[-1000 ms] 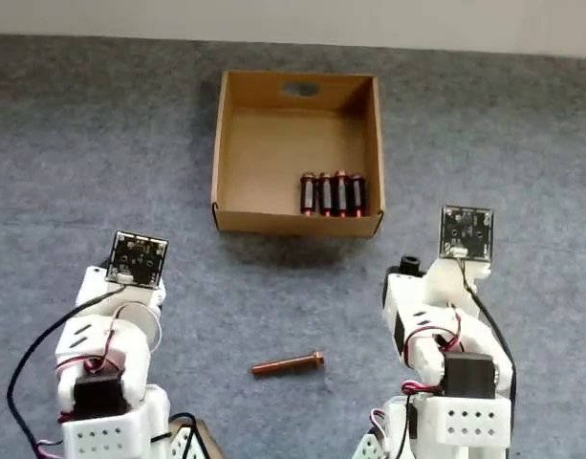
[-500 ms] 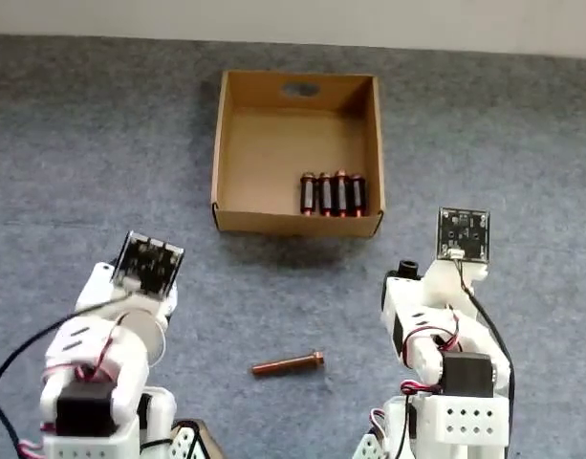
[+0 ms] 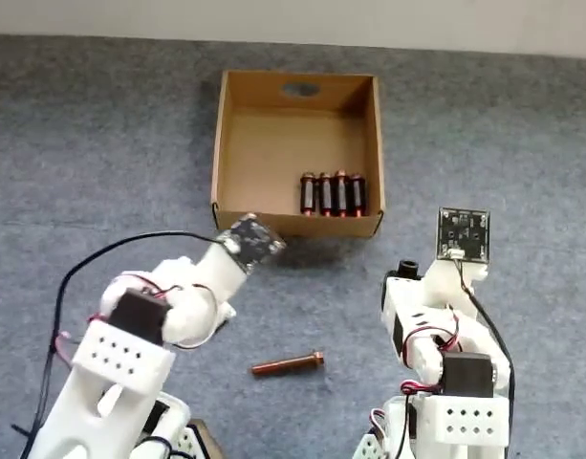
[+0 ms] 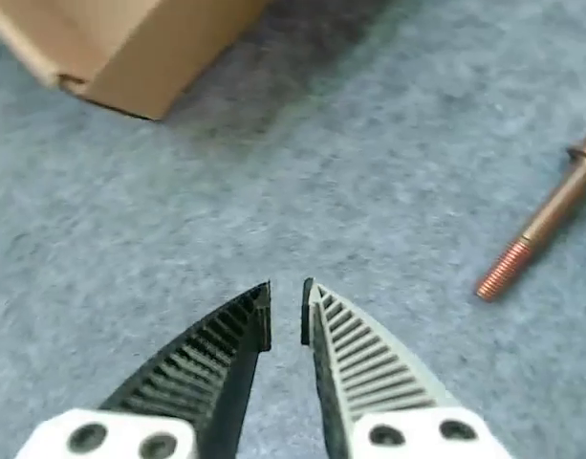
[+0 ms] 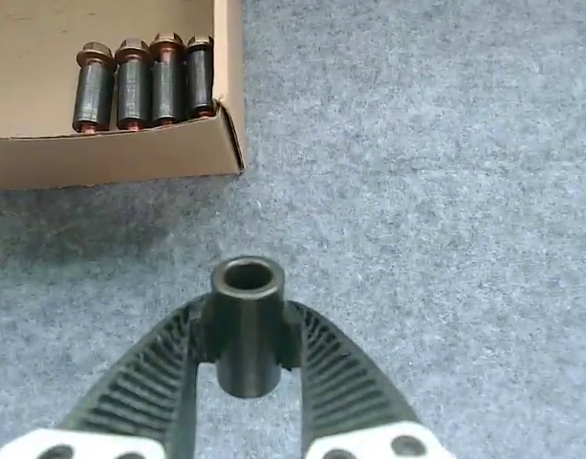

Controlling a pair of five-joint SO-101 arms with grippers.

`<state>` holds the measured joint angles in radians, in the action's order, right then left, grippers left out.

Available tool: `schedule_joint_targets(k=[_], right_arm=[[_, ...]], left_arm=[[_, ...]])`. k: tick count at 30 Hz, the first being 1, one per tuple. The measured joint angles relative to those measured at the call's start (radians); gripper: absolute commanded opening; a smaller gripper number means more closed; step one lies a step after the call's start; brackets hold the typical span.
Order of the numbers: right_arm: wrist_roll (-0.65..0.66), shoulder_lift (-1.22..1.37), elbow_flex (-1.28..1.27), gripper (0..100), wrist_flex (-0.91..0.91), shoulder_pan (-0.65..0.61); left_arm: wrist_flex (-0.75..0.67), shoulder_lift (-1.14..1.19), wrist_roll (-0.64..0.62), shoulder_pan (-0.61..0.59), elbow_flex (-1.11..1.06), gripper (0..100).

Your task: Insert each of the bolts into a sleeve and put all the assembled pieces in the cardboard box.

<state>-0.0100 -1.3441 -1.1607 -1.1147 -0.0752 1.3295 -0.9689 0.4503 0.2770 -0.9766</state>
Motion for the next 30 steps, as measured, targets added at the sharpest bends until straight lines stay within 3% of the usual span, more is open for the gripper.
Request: schedule_joint_targets(k=[3,13,19,30], right_arm=[[0.000,0.000,0.000,0.6,0.000,0.002],[-0.049,0.000,0.000,0.6,0.028,0.232],[-0.054,0.000,0.000,0.6,0.028,0.296],[-0.055,0.000,0.000,0.6,0.028,0.331]], left_arm=[[0.002,0.069,0.000,0.049,0.002,20],[-0.026,0.224,0.000,0.315,0.002,19],[-0.083,0.258,0.000,0.434,0.002,19],[-0.307,0.474,-0.035,0.459,0.003,19]])
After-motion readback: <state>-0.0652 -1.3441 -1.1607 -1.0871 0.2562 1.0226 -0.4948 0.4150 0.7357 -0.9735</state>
